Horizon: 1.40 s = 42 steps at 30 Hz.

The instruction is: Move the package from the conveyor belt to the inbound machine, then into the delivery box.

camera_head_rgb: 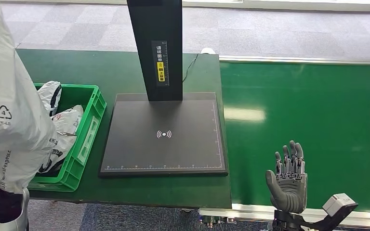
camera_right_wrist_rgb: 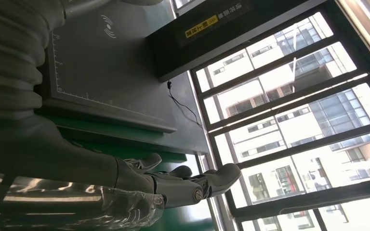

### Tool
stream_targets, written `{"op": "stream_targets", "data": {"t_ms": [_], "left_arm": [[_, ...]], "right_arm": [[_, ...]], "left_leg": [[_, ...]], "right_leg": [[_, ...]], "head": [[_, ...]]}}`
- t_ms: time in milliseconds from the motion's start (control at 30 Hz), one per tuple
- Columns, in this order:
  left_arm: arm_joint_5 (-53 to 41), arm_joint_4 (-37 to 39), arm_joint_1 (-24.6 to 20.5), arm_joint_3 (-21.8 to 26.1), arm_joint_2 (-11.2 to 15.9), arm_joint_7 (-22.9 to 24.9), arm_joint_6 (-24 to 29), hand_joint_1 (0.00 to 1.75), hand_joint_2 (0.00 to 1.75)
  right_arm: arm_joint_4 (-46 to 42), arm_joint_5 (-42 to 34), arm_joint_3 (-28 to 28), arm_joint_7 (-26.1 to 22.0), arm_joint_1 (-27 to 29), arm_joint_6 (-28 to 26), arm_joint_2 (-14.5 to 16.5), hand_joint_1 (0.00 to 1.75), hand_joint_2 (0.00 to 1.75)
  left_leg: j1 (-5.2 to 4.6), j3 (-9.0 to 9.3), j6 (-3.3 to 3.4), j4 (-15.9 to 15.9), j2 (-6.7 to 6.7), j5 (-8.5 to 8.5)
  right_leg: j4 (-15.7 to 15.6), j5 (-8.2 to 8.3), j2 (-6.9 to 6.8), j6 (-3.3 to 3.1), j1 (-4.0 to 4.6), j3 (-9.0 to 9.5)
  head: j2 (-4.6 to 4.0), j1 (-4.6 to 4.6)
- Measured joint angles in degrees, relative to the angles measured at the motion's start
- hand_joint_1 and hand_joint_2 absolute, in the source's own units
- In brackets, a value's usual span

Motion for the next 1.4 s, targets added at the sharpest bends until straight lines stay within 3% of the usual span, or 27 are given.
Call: {"op": "stream_targets", "data": {"t_ms": [133, 267, 500, 633, 700, 900, 1267, 1400], "left_arm": [[-1.25, 0.02, -0.23, 0.10, 0.29, 0.83, 1.04, 1.75, 1.75], [-8.29, 1.98, -4.31, 1.26, 3.40, 7.24, 4.02, 1.75, 1.75], [-33.14, 17.50, -16.06, 2.35, 15.45, 19.12, 5.98, 1.75, 1.75], [-51.37, 30.49, -22.46, -0.70, 21.59, 25.62, 4.50, 1.75, 1.75], [-55.40, 36.83, -24.79, -2.47, 23.47, 26.69, 4.65, 1.75, 1.75], [-55.87, 44.65, -27.18, -4.97, 25.94, 26.97, 5.13, 1.75, 1.75], [-58.88, 46.37, -27.16, -5.78, 26.61, 31.86, 2.54, 1.75, 1.75], [-56.71, 45.69, -25.24, -5.03, 27.47, 32.49, -3.92, 1.75, 1.75]], "right_arm": [[0.00, 0.00, -0.01, 0.00, -0.01, 0.13, 0.01, 0.00, 1.75], [0.02, 0.02, -0.04, 0.04, -0.24, 0.61, 0.04, 0.00, 1.75], [0.13, -0.97, -0.07, 0.08, -0.46, 1.62, 0.05, 0.00, 1.75], [0.13, -0.71, -0.20, 1.18, -0.95, 2.36, 0.51, 0.00, 1.75], [0.13, -0.44, -0.21, 1.50, -1.35, 2.49, 0.90, 0.00, 1.75], [0.13, -0.27, -0.26, 1.66, -1.63, 2.50, 1.35, 0.00, 1.75], [0.22, 0.21, -0.51, 2.04, -2.03, 3.70, 1.77, 0.00, 1.75], [0.43, 0.57, -0.73, 1.98, -2.17, 4.20, 1.81, 0.00, 1.75]], "left_leg": [[0.01, 0.00, 0.00, 0.00, 0.00, 0.00], [0.02, 0.00, -0.01, 0.00, -0.05, 0.01], [0.03, 0.08, -0.11, 0.00, 0.06, 0.09], [0.02, 0.05, -0.13, 0.00, 0.06, 0.11], [0.02, 0.04, -0.14, 0.00, 0.15, 0.11], [0.02, -0.03, -0.15, 0.01, 0.16, 0.11], [0.02, -0.07, -0.16, 0.00, 0.14, 0.10], [0.03, -0.08, -0.16, 0.00, 0.17, 0.10]], "right_leg": [[0.00, 0.00, 0.00, 0.00, 0.01, -0.01], [0.02, 0.00, -0.01, -0.01, 0.03, -0.01], [0.20, 0.04, 0.09, -0.07, 0.02, -0.09], [0.24, 0.05, 0.12, -0.09, 0.02, -0.13], [0.27, 0.07, 0.21, -0.12, 0.02, -0.16], [0.28, 0.06, 0.24, -0.13, 0.01, -0.24], [0.28, 0.07, 0.23, -0.13, 0.02, -0.27], [0.29, 0.06, 0.26, -0.13, 0.02, -0.26]], "head": [[0.00, -0.01], [0.00, 0.01], [0.00, -0.01], [0.00, 0.01], [0.00, -0.06], [0.00, -0.06], [0.00, -0.08], [0.00, -0.05]]}}
